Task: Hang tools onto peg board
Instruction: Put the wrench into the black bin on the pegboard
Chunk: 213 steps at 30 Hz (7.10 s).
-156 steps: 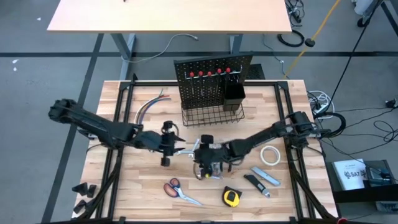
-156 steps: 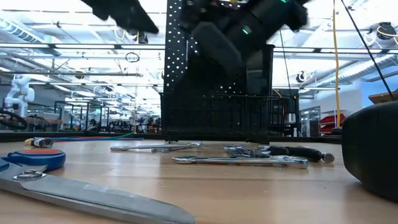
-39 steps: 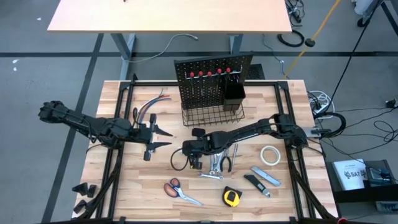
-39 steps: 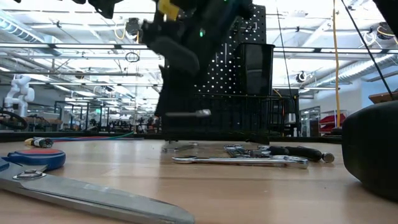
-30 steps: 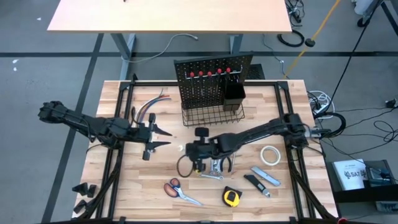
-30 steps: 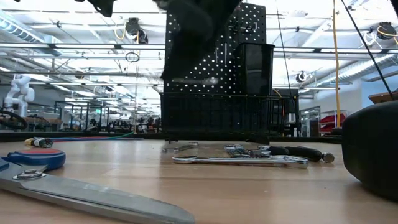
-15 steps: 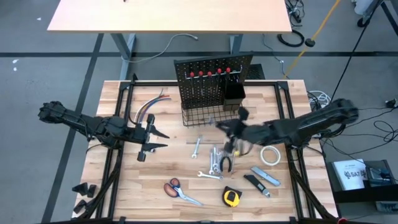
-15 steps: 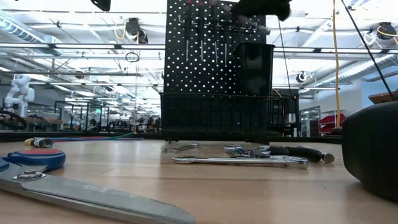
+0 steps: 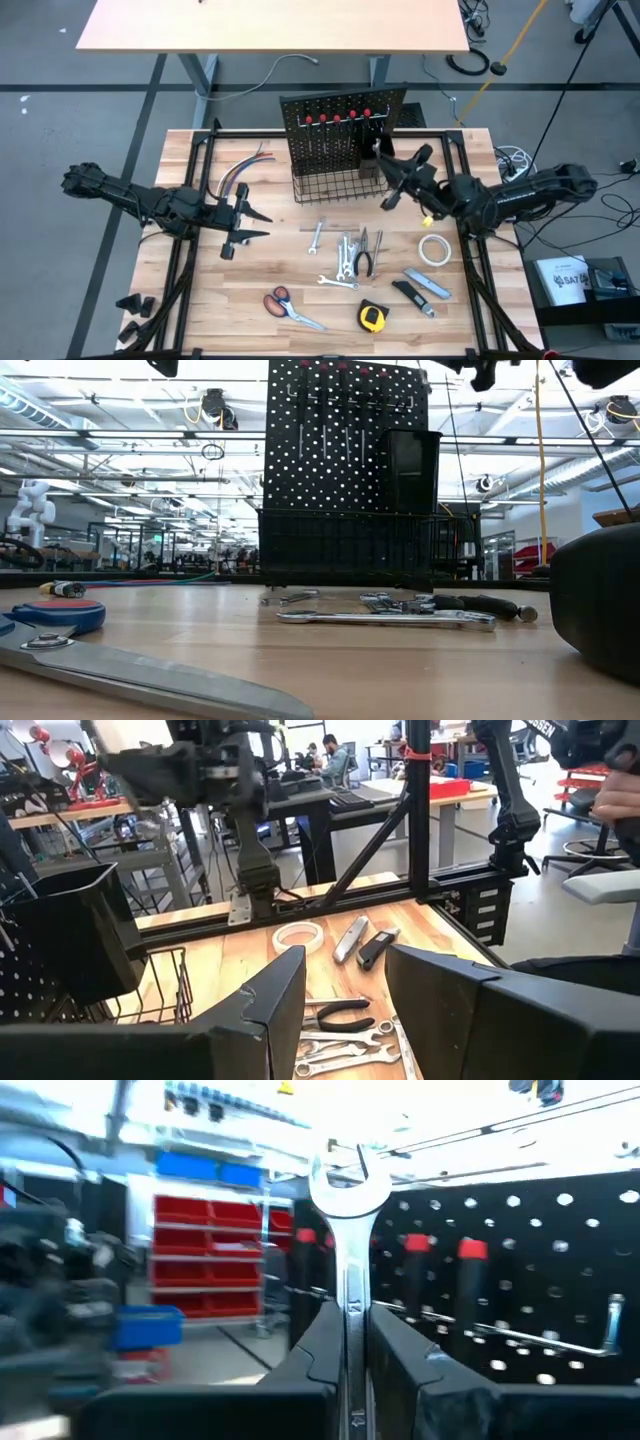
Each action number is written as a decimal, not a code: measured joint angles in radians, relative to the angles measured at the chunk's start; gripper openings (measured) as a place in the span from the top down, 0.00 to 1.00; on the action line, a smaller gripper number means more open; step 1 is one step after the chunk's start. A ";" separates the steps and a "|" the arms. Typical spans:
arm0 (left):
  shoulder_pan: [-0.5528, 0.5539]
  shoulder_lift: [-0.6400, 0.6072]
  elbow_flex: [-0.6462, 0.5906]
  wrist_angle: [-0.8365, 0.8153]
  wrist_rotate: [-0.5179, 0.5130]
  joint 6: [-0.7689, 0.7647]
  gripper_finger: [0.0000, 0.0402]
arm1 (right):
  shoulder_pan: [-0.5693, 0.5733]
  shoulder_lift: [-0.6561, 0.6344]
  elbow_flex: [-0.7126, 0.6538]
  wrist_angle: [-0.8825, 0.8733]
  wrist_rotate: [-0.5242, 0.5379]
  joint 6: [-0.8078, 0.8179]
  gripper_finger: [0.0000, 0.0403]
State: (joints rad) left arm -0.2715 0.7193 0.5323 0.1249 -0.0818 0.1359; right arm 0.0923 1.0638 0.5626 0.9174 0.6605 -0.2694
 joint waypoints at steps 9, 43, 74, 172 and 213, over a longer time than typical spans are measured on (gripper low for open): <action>0.000 0.000 0.000 -0.003 0.000 0.000 0.63 | -0.113 0.092 -0.001 0.183 -0.002 -0.096 0.95; 0.000 0.000 0.000 -0.010 0.000 -0.003 0.63 | -0.202 0.273 -0.001 0.181 0.022 -0.107 0.84; 0.000 0.060 0.000 -0.010 0.004 -0.026 0.63 | 0.069 0.109 0.001 -0.371 -0.435 0.290 0.73; 0.029 0.720 0.000 0.364 0.007 -0.208 0.63 | 0.194 0.851 0.540 -1.369 -0.475 -0.632 0.80; 0.023 0.720 0.000 0.503 0.044 -0.152 0.63 | 0.211 0.272 0.527 -1.342 -0.244 0.026 1.00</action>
State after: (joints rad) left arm -0.2488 1.4395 0.5320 0.6278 -0.0381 -0.0164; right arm 0.3030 1.3359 1.0891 -0.4248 0.4162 -0.2436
